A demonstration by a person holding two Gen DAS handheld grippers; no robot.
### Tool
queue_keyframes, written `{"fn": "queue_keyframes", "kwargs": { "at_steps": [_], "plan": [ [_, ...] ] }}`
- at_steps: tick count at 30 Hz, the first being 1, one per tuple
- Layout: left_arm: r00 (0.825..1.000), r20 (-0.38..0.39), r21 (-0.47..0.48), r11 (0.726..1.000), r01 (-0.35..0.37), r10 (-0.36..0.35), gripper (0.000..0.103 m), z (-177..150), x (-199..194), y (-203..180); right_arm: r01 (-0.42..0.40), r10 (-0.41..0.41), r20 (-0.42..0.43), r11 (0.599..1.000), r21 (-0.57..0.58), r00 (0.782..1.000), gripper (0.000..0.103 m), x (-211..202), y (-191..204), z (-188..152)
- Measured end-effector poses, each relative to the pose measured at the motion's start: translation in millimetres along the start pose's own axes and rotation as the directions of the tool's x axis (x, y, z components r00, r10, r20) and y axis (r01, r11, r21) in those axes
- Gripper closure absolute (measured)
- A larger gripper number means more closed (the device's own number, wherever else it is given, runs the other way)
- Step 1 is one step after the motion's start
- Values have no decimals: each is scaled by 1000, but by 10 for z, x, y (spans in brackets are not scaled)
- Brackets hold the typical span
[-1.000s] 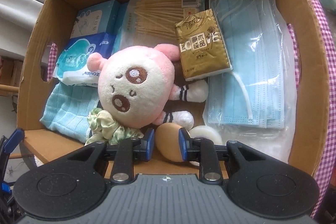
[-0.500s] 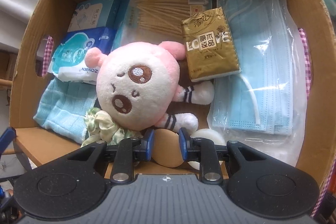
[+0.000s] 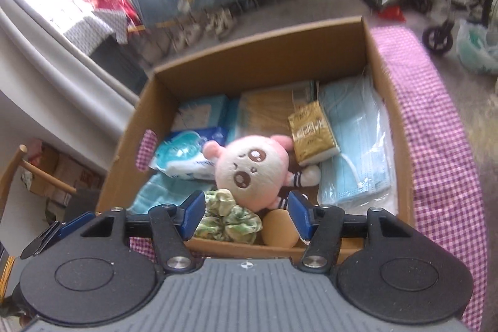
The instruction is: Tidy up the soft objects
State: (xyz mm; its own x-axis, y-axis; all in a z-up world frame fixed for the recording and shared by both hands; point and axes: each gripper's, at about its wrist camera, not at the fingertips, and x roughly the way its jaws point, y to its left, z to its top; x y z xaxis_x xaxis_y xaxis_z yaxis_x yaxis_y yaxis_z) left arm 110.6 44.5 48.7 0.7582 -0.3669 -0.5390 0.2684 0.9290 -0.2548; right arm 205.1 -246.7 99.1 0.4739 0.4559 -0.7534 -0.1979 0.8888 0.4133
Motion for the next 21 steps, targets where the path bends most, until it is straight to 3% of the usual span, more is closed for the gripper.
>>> {"fn": "queue_keyframes", "kwargs": {
  "at_steps": [2,6,8,15,21],
  "plan": [
    [1000,-10,17,999,-27,27,0,27,-34,-51,7,-8,66,1000,8,998,25,-201,47,-123],
    [996,-23,36,996,-86,87,0,53,-86,-152,33,-37,175,999,25,984,14,-507,125,-375],
    [996,-20,37,995,-90,91,0,51,-125,-190,72,-76,232,997,27,970,2,-636,184,-512],
    [974,10,28,974,-224,224,0,14,-190,-364,219,-201,360,976,-11,911,0,-892,439,-933],
    [966,-40,19,967,-256,257,0,-7,-77,-370,369,-318,403,928,-55,858,0,-773,599,-1046]
  ]
}}
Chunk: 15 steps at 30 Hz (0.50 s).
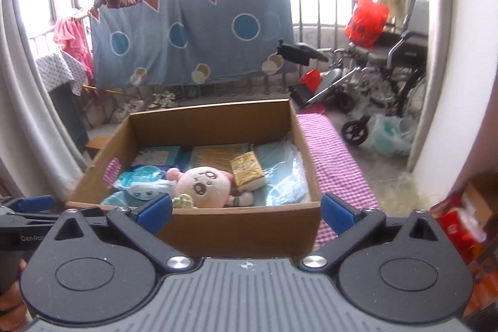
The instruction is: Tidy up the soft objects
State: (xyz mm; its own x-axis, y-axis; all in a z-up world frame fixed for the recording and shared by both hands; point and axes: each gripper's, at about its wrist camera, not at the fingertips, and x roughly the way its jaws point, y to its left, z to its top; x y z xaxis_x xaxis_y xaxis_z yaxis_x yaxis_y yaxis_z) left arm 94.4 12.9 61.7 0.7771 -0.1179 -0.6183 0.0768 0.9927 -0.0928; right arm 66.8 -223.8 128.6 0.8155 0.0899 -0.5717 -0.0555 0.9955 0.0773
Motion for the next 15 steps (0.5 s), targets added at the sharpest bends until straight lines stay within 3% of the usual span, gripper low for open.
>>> {"fn": "queue_keyframes", "kwargs": {
  "at_steps": [5,9,15],
  "plan": [
    [996,-57,63,996,-66,70,0,10,138,-97,19,-18,29,1000,-16,999,0,106,85,-46],
    [991,-15,94,987,-133,135,0,44,85,-174,55,-54,21,998,-13,998,0,246,97,-49],
    [983,-57,31,984,-173,175,0,178,117,-151,137,-136,28,988,-65,990,0,417,165,-32]
  ]
}}
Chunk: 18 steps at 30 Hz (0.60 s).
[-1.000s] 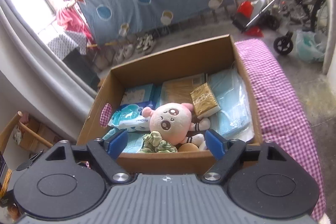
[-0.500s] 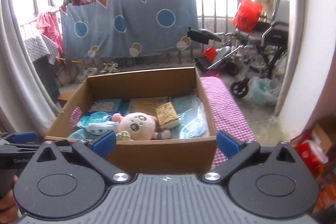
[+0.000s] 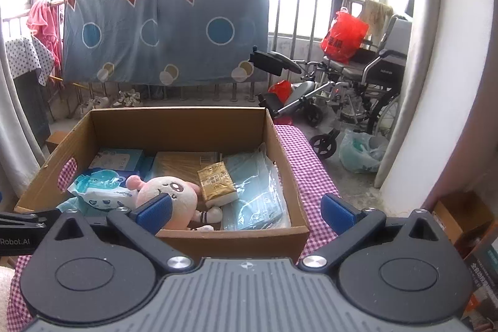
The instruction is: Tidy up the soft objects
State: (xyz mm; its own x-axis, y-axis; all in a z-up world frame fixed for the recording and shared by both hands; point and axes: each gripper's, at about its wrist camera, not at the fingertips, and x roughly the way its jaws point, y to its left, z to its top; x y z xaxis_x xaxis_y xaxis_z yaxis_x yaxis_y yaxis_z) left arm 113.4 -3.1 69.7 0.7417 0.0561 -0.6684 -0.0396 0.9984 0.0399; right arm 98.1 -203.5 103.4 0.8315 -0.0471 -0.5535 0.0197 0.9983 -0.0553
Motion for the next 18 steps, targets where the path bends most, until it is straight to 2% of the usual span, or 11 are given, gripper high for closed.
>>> {"fn": "queue_keyframes", "kwargs": {
  "at_steps": [3,7,9,13,18],
  "plan": [
    [999,-32,-25,999,-39,38,0,33,52,-12,-46,46,-40,999,-11,998,0,88,56,20],
    [995,-89,-84,995,-48,40,0,22,113,-15,-148,151,-103,988,36,983,0,197,87,40],
    [993,-108,-106,993,-51,40,0,11,129,-23,-173,179,-128,983,55,975,0,250,103,26],
    [993,-106,-103,993,-61,50,0,-10,111,-87,-182,187,-172,982,44,967,0,310,141,8],
    [993,-107,-99,993,-65,55,1,3,115,-143,-179,180,-187,984,22,966,0,332,146,12]
  ]
}}
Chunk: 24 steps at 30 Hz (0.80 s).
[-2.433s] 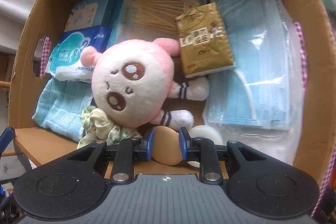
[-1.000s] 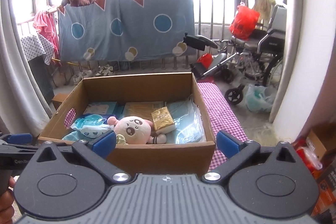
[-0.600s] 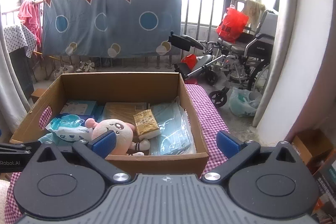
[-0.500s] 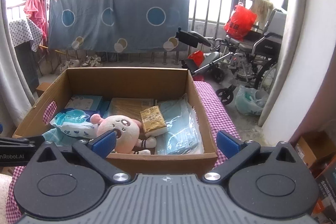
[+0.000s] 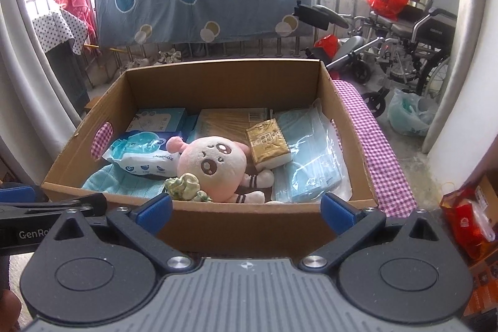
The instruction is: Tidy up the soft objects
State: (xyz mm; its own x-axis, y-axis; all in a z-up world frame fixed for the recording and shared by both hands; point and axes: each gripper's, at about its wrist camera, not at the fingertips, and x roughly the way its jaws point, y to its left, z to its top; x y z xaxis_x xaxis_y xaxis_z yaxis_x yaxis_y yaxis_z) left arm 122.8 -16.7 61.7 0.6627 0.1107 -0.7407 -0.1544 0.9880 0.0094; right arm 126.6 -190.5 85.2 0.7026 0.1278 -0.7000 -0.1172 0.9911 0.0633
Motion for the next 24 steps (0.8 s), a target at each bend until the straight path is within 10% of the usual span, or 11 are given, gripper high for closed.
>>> {"fn": "queue_keyframes", "kwargs": {
  "at_steps": [24],
  "plan": [
    [1000,0,5,1000,-2,2,1,11,-12,7,33,-33,4,999,-27,999,0,-19,20,39]
  ]
}}
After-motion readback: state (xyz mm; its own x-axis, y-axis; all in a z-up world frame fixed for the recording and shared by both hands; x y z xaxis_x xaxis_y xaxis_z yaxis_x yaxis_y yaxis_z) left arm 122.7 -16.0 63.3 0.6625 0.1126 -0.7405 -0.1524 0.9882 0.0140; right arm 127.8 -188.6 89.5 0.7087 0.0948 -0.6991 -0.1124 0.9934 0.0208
